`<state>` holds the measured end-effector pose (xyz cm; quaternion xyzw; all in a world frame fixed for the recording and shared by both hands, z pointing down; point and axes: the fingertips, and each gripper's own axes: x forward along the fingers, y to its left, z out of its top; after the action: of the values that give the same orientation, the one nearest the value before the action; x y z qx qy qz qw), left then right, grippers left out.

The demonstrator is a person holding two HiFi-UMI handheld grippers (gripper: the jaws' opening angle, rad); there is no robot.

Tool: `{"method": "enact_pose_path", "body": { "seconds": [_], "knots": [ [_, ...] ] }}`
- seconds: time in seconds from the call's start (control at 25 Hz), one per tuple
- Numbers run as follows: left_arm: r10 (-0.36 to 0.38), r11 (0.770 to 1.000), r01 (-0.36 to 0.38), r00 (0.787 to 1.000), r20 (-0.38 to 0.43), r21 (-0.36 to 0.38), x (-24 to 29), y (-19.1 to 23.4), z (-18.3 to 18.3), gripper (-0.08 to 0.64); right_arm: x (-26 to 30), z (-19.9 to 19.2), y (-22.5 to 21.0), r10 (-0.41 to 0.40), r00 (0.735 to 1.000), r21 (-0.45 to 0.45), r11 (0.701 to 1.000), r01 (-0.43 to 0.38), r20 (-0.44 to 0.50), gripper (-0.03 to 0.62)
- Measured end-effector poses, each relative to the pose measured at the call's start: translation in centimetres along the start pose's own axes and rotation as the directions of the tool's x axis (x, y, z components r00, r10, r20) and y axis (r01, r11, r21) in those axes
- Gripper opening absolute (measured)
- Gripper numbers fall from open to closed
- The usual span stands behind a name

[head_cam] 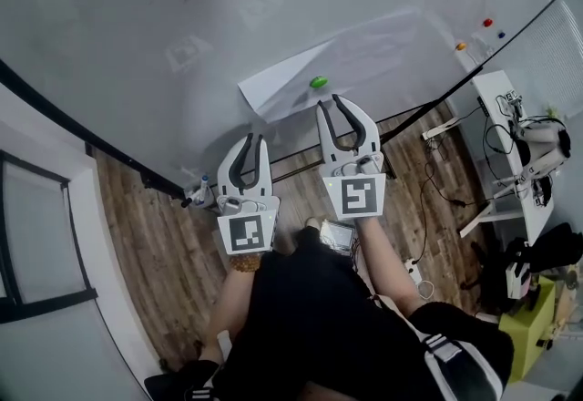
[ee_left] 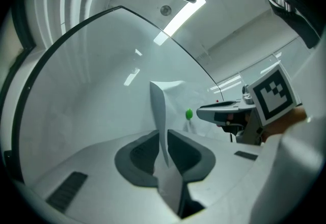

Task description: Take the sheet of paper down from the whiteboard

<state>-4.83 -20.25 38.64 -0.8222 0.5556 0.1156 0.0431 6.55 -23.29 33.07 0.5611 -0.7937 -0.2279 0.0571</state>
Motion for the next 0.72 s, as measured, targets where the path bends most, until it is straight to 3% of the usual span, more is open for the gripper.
{"method": "enact_pose_path", "body": {
  "seconds": [0.32,0.72],
  "knots": [
    [-0.014,1.0,0.014,1.0,0.005,0.009,0.6,0.2,0.0,0.069,1.9,-0.1,0.1,0.043,0.999,-0.03,0.999,-0.043,0.004,0.144],
    [-0.034,0.999,0.035,0.999,-0.006,0.013,1.1,0.1,0.0,0.083,3.0,-0.2,-0.2,0.039,0.999,-0.04,0.998,-0.039,0.002,0.146]
  ]
}}
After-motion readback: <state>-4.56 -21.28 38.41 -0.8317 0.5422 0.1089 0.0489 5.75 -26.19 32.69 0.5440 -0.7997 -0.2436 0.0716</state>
